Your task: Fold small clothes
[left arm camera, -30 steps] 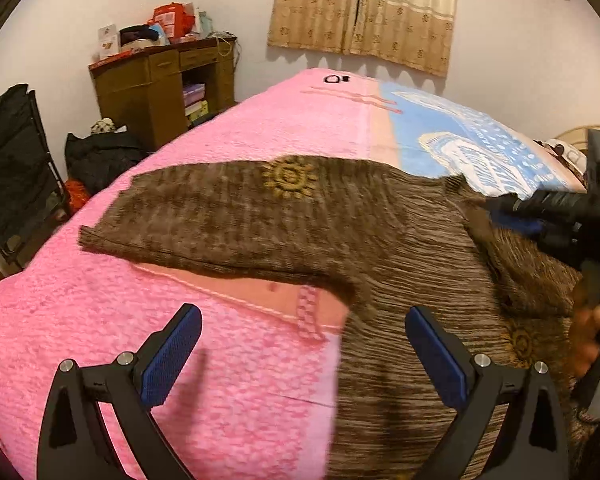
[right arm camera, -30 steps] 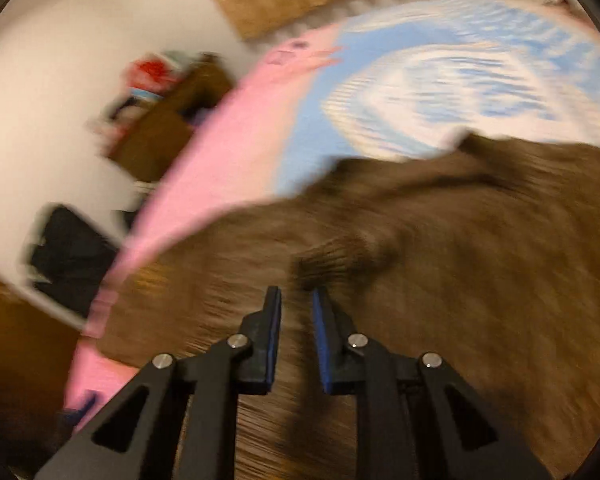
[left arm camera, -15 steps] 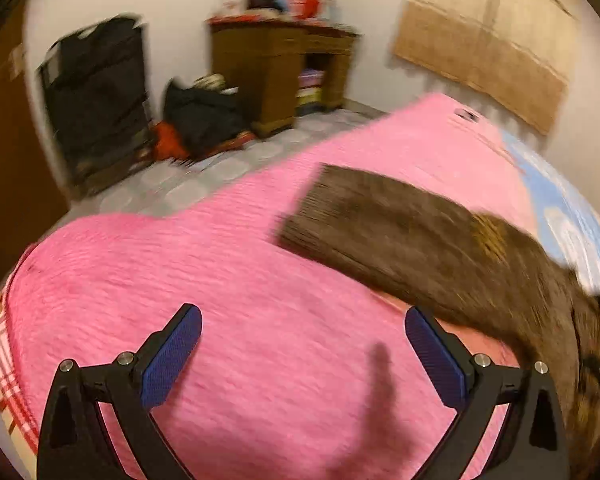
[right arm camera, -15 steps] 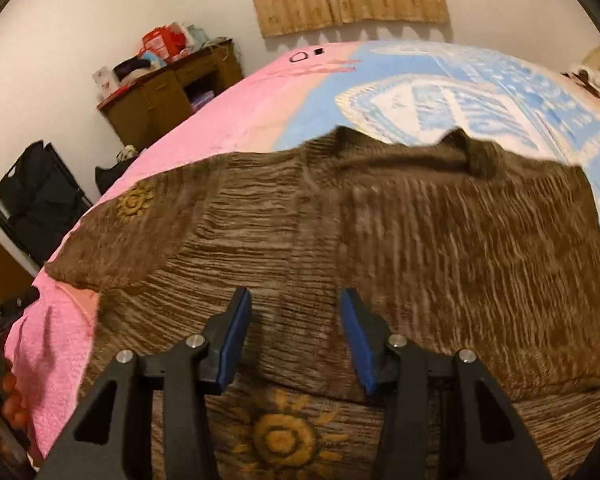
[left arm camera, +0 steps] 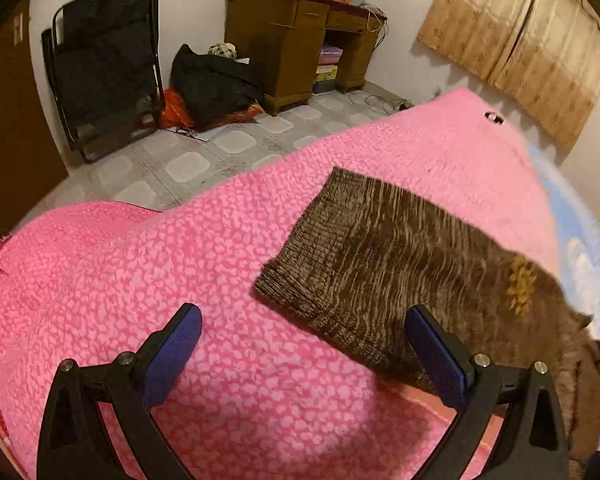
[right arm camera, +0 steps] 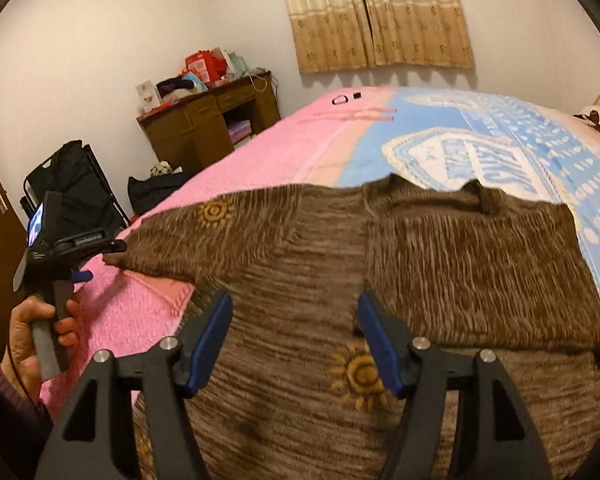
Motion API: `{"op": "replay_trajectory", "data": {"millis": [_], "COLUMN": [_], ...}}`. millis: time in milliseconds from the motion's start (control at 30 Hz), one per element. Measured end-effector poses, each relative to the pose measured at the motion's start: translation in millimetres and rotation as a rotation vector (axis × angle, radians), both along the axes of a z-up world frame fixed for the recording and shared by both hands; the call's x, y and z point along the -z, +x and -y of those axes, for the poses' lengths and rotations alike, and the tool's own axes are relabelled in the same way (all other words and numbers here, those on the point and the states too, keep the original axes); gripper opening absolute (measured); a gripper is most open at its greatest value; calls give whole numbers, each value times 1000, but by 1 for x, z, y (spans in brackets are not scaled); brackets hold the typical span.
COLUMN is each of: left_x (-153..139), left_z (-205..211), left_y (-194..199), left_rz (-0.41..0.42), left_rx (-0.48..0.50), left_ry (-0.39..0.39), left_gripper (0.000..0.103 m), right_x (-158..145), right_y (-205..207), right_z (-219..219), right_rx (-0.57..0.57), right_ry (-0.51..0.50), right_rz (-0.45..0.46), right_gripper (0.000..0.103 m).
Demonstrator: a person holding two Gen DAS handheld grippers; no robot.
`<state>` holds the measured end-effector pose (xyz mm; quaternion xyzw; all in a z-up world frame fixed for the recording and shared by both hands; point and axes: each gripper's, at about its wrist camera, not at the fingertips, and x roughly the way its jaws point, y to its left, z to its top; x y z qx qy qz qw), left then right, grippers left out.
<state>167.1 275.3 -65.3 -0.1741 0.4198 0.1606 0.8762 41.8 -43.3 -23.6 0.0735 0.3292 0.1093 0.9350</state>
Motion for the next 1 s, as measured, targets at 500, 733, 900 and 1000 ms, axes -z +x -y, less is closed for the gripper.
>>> {"op": "replay_trajectory", "data": {"millis": [500, 733, 900, 1000], "left_x": [-30, -100, -92, -51], "left_z": [18, 145, 277, 325], "left_y": [16, -1, -29, -38], "left_rz": [58, 261, 295, 219], "left_rx": [22, 319, 628, 735], "left_ry": [12, 67, 96, 115], "left_gripper": [11, 11, 11, 11], "right_x": [0, 3, 3, 3], "right_y": [-22, -36, -48, -55], "right_z": [51, 96, 126, 137], "right_rx": [164, 292, 373, 402], "right_ry": [145, 231, 267, 265], "right_rz": [-36, -38, -37, -40], "right_gripper": [68, 68, 70, 70]}}
